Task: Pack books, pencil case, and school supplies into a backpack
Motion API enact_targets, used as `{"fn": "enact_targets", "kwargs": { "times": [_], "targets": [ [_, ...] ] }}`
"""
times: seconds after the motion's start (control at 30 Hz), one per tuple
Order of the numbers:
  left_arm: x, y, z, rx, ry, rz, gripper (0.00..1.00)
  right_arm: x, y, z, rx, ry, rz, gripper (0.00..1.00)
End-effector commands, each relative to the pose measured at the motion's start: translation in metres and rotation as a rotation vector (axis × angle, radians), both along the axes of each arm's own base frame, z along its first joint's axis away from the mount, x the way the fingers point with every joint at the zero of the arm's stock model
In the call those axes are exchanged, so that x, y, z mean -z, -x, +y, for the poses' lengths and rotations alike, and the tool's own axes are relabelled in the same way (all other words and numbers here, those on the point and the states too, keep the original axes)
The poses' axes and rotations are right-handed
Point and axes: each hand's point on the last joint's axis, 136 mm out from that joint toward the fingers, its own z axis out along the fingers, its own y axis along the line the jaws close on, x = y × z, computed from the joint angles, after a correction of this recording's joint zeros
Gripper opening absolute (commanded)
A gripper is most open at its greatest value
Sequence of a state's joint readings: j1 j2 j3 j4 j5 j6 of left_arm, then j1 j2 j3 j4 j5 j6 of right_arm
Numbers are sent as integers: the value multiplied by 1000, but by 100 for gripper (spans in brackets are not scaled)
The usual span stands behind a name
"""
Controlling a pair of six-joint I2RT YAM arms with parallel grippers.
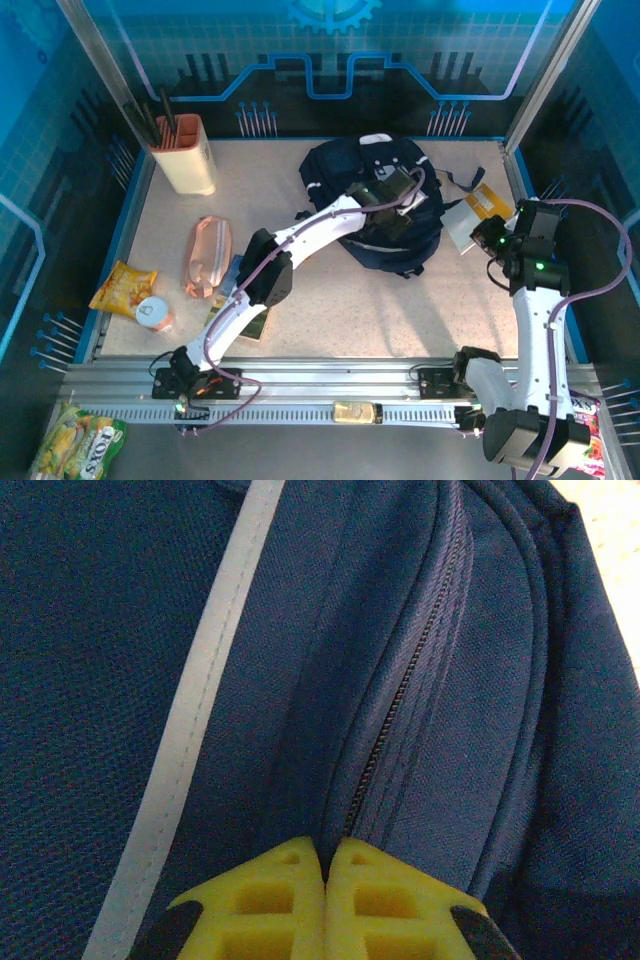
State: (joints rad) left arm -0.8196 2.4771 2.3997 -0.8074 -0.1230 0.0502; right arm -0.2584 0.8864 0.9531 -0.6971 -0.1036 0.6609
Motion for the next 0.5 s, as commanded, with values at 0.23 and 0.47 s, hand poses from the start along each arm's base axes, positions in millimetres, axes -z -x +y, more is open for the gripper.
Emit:
{"fn": "enact_targets", "kwargs": {
  "times": [0.23, 0.47],
  "targets": [
    [-115, -12, 20, -53, 243, -84, 0, -1, 14, 2, -14, -3, 57, 2],
    [-119, -24, 25, -88, 267, -92, 0, -4, 15, 18, -58, -90, 54, 2]
  ]
}}
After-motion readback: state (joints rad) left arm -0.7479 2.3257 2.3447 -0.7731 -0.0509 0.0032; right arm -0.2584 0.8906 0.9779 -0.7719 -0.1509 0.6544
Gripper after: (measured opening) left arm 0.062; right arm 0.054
